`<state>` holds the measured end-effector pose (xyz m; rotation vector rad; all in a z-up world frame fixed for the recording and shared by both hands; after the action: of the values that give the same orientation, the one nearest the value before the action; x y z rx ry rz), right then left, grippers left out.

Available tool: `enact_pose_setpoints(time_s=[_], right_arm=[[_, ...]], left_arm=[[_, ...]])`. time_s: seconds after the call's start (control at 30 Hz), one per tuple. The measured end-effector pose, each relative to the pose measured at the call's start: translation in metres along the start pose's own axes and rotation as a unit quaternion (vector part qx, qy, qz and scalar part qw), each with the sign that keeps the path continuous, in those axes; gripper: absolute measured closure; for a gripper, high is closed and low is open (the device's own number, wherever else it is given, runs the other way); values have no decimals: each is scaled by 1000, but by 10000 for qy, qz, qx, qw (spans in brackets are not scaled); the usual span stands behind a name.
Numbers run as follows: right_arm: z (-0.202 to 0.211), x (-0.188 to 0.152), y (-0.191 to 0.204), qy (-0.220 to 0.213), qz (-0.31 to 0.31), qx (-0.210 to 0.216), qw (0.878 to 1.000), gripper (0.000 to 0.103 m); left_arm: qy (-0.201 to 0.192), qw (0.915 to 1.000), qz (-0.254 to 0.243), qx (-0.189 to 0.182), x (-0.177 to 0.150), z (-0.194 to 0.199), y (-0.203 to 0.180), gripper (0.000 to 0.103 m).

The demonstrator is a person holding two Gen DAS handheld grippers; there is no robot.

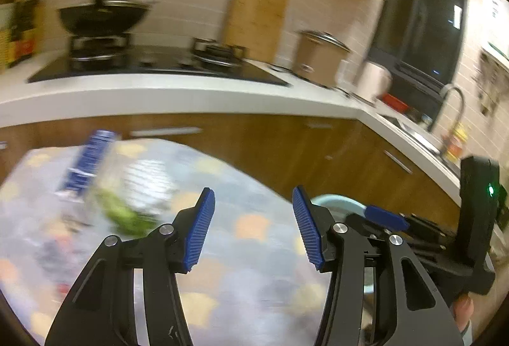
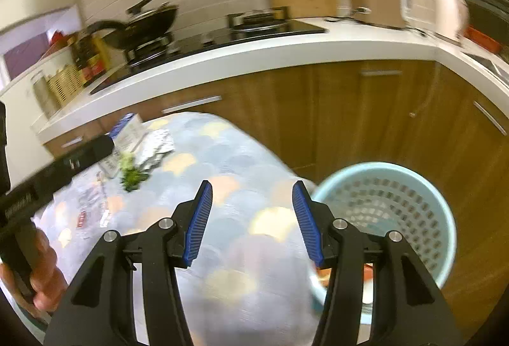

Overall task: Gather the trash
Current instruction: 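Open both grippers to drop the items and return to the table, then grasp the blue milk carton with the left gripper while the right gripper grasps the polka-dot paper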

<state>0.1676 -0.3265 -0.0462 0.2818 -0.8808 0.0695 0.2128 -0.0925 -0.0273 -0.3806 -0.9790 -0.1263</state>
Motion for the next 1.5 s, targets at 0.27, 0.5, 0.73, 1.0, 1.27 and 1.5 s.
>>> enact_pose_setpoints(time_s=[0.27, 0.5, 0.73, 1.0, 1.27, 1.5], right_arm=[[-48, 9, 69, 141, 478, 251, 9984, 55], [-84, 30, 108, 200, 937, 222, 9952, 55], [-122, 40, 131, 277, 1134, 211, 9929, 55], [-153, 40, 141, 371, 1225, 172, 9916, 55], [-184, 38, 144, 551, 1213, 117, 9910, 54], [-217, 34, 143, 1057, 1043, 209, 9887, 45]], left_arm=[[40, 9929, 274, 1155, 21, 7, 103, 46], [597, 9885, 169, 1378, 20, -26, 143, 39], [889, 9832, 207, 1577, 12, -66, 158, 47], [752, 9839, 273, 1596, 7, -69, 167, 66], [387, 9889, 544, 1328, 12, -55, 173, 67], [200, 9910, 689, 1133, 17, -47, 173, 67]])
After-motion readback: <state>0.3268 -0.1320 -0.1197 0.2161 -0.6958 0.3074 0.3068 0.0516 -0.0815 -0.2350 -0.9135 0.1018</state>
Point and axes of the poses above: each gripper's, at about its wrist camera, not at the fingertips, and z roughly against the way its jaws point, y to its left, x to its top, the point moved 3 cm from there along -z, roughly the way its jaws point, and after that the axes turned 1 degree about x, right-handed, at the moved point
